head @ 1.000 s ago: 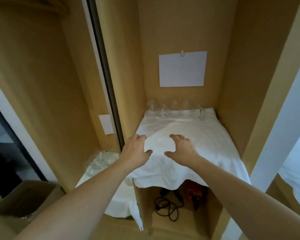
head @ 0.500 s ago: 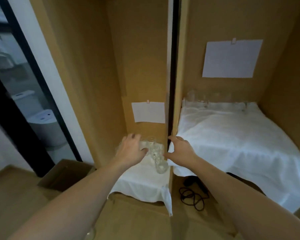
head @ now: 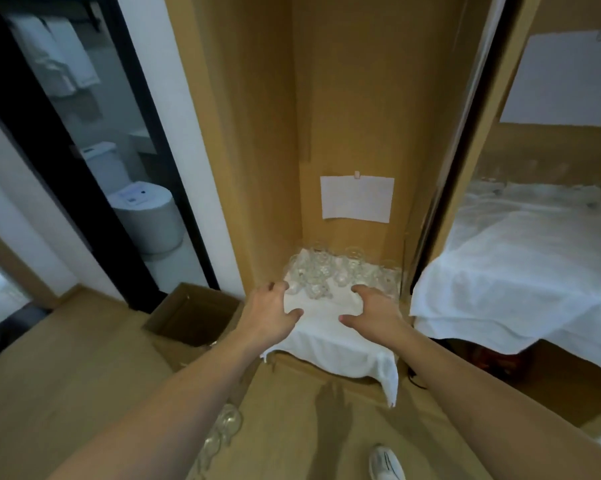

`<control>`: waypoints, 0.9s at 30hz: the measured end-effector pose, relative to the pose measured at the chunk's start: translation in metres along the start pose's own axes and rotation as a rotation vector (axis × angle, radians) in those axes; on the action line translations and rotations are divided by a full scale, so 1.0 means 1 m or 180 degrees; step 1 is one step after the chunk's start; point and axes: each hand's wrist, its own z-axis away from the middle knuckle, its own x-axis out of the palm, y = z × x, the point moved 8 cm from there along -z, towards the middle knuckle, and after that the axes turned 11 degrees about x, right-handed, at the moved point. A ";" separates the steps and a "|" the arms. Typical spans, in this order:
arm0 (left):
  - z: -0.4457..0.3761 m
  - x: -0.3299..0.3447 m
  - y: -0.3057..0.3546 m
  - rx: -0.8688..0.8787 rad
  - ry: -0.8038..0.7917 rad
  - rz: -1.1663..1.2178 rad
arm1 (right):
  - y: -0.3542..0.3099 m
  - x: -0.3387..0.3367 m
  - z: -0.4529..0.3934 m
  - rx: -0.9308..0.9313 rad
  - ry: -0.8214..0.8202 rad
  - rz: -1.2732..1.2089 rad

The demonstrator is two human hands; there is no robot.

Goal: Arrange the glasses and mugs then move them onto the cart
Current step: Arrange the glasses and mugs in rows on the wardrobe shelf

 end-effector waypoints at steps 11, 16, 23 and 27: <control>-0.053 -0.012 -0.062 -0.0338 0.0054 0.0062 | -0.052 0.027 -0.077 -0.0183 -0.0257 -0.0052; -0.106 -0.008 -0.077 -0.0410 -0.0016 0.0081 | -0.063 0.022 -0.136 -0.0144 -0.0320 -0.0158; -0.192 0.018 -0.089 -0.0541 -0.0209 0.0158 | -0.037 0.031 -0.215 0.0071 -0.0577 -0.0238; -0.229 0.046 -0.096 -0.0572 -0.0343 0.0221 | -0.018 0.040 -0.254 0.0245 -0.0655 -0.0376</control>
